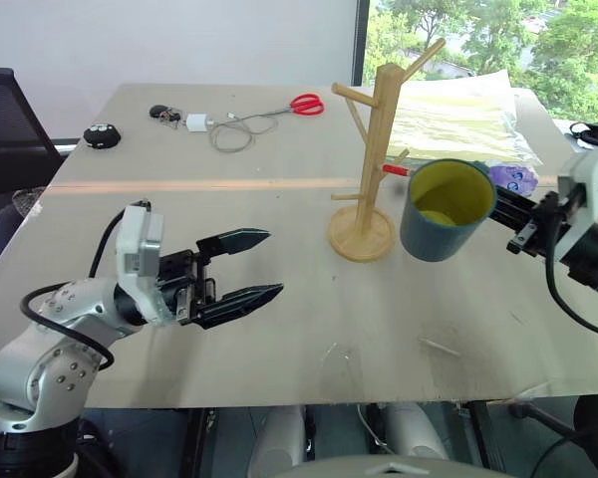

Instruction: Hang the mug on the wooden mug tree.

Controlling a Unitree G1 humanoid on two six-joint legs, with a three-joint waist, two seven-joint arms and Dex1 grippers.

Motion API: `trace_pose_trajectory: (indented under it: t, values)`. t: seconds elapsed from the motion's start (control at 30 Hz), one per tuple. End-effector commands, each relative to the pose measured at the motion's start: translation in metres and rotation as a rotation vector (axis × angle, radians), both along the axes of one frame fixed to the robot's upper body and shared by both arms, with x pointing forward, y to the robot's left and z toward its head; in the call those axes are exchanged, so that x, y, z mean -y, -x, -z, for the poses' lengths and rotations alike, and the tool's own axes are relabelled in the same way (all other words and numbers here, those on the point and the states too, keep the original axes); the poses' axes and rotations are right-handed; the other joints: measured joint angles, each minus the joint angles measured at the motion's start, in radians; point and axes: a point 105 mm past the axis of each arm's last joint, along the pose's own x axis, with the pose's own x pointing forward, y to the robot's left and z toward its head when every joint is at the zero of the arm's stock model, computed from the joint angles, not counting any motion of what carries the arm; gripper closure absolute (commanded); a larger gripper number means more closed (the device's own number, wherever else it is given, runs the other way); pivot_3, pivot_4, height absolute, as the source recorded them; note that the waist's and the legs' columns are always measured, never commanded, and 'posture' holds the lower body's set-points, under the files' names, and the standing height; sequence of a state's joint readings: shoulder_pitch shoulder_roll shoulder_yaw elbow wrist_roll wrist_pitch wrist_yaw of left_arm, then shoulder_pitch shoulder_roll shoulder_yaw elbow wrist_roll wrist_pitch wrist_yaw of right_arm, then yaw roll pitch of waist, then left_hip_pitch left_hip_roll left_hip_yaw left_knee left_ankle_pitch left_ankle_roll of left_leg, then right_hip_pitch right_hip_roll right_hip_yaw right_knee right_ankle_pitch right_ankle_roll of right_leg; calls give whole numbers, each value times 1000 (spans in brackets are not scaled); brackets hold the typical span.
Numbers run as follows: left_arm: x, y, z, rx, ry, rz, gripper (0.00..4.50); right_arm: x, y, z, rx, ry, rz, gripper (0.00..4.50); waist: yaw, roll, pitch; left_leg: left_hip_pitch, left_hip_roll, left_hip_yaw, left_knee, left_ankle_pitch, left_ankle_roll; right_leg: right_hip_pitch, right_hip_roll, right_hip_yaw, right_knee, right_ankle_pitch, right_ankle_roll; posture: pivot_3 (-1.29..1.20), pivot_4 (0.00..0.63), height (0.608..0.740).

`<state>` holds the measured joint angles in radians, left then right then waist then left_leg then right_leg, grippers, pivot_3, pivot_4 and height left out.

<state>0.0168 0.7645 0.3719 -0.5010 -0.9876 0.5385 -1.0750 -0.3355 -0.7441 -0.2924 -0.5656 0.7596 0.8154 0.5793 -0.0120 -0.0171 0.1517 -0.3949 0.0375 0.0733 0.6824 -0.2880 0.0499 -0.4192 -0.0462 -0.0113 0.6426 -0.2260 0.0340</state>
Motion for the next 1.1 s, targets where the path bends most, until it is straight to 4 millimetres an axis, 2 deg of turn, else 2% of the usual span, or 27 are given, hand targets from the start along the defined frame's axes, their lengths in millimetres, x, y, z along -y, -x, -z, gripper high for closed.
trace_pose_trajectory:
  t: [0.03,0.23,0.37,0.5,0.6,0.67,0.7,0.73,0.8,0.87,0.97,1.1]
  values:
    - [-3,8,-11,42,-6,3,0,-13,-2,-9,7,24,-21,4425,1,0,0,0,0,0,0,0,0,0,0,0,0,0,0,0,150,740]
    - [-7,14,-7,33,-9,-36,0,-33,-17,-10,-18,55,-1,4425,3,0,0,-2,0,0,0,0,0,-1,-1,0,-1,0,0,0,150,740]
    - [-9,16,-7,34,-10,-63,0,-43,-33,-1,-43,114,47,4425,2,0,0,-2,0,1,0,1,-2,-1,-1,0,-1,0,0,0,150,740]
    - [-9,16,-8,39,-7,-89,0,-47,-38,12,-67,180,51,4425,3,0,0,-2,0,0,0,1,-2,-1,-1,0,-1,0,0,0,150,740]
    - [-8,14,-10,38,2,-129,0,-40,-35,10,-57,151,55,3564,3,0,0,-3,0,0,0,1,-2,-2,-1,0,-1,0,0,0,150,740]
    - [-8,14,-11,30,12,-136,0,-40,-26,3,-29,118,15,2709,4,0,0,-3,0,0,0,1,-2,-2,-1,0,-1,0,0,0,150,740]
    - [-9,13,-11,26,16,-142,0,-37,-15,1,-30,101,-31,2215,7,0,0,-3,0,0,0,1,-2,-2,-1,0,-1,0,0,0,150,740]
    - [-10,13,-11,22,17,-149,0,-34,-3,2,-35,110,-80,1947,10,0,0,-4,0,0,0,1,-2,-2,-1,0,-1,0,0,0,150,740]
    - [-11,11,-8,3,18,-159,0,-23,20,12,-83,120,-154,1947,16,0,0,-4,0,-1,0,1,-1,-2,-2,-1,-2,0,1,0,150,740]
    - [-12,10,-4,-15,11,-168,0,-12,30,19,-112,106,-165,1947,16,0,0,-4,0,-1,-1,0,0,-1,-1,-1,-2,1,1,0,150,740]
    - [-21,6,10,-59,-15,-210,0,20,39,34,-148,105,-75,1947,20,-1,0,-2,0,0,-1,0,0,-1,-1,-1,-2,0,0,0,150,740]
    - [-44,5,36,-127,-95,-295,0,60,50,58,-183,145,68,1947,23,-1,0,0,0,1,0,0,0,0,0,0,-1,0,0,0,150,740]
